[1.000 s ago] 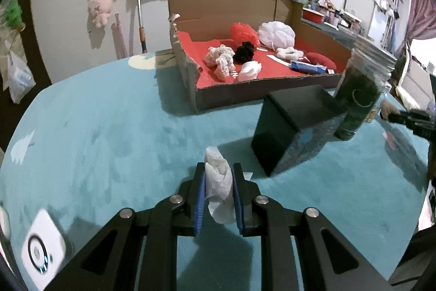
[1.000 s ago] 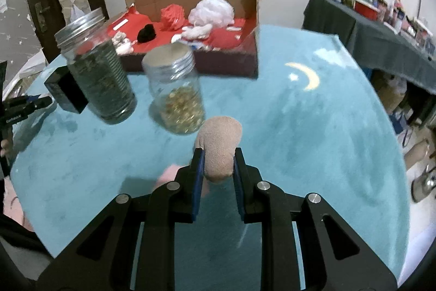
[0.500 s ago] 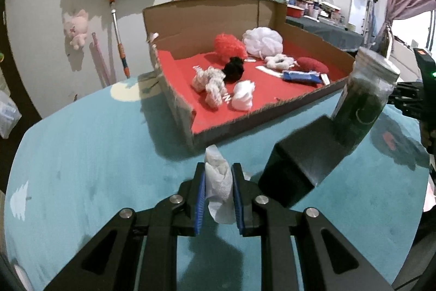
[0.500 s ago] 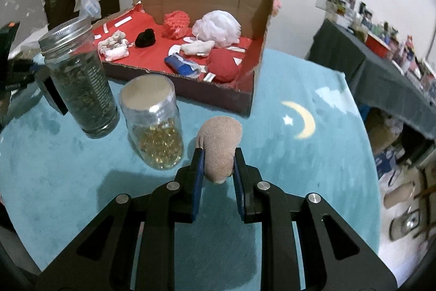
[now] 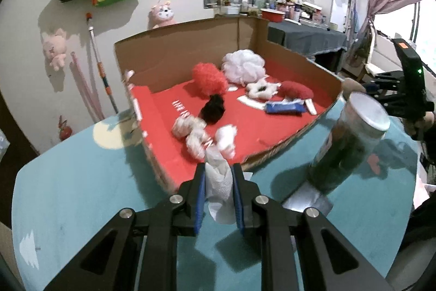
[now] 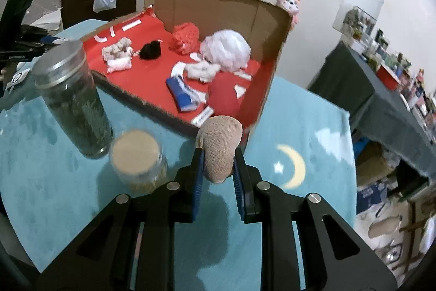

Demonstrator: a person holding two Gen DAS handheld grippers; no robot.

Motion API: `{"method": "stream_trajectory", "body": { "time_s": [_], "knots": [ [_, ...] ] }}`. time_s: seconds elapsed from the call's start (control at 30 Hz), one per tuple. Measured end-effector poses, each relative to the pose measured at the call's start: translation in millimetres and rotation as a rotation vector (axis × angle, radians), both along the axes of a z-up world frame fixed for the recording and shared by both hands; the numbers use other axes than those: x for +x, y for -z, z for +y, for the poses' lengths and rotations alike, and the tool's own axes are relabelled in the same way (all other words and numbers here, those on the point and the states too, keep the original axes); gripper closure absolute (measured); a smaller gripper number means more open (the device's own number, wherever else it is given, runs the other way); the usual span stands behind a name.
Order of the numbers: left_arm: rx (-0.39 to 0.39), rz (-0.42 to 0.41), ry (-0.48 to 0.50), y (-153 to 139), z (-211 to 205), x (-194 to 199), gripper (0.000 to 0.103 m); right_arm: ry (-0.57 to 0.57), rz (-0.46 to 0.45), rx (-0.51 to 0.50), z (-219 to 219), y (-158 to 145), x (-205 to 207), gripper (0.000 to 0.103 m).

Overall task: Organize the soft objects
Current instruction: 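Carry the white tissue and beige sponge over the box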

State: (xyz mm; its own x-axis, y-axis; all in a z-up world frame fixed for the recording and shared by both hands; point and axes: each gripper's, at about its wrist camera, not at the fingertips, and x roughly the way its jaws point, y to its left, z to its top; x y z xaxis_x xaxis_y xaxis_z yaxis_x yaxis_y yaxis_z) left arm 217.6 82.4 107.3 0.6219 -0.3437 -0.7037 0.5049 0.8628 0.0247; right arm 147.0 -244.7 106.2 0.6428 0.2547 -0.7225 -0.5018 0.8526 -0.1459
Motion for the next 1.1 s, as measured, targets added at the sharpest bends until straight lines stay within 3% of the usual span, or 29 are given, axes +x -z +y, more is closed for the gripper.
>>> {"method": "stream_trajectory", "body": {
  "time_s": [0.27, 0.57, 0.9, 1.1],
  "knots": [
    [-0.016, 0.075, 0.075, -5.4, -39.6, 31.9, 0.084, -0.077, 0.035, 0.059, 16.7, -16.3, 32.1, 0.084],
    [0.016, 0.185, 0.127, 10.6, -73.6, 66.2, 0.084, -0.187, 0.165, 0.138, 47.9, -23.1, 65.7, 0.083],
    [0.093, 0.290, 0.150, 28.3, -106.7, 101.2, 0.084, -0.285, 0.318, 0.126, 86.9, -11.3, 115.6, 0.083],
    [0.128, 0.336, 0.149, 41.7, -117.5, 119.8, 0.084, -0.281, 0.437, 0.107, 111.4, 10.6, 152.2, 0.083]
  ]
}}
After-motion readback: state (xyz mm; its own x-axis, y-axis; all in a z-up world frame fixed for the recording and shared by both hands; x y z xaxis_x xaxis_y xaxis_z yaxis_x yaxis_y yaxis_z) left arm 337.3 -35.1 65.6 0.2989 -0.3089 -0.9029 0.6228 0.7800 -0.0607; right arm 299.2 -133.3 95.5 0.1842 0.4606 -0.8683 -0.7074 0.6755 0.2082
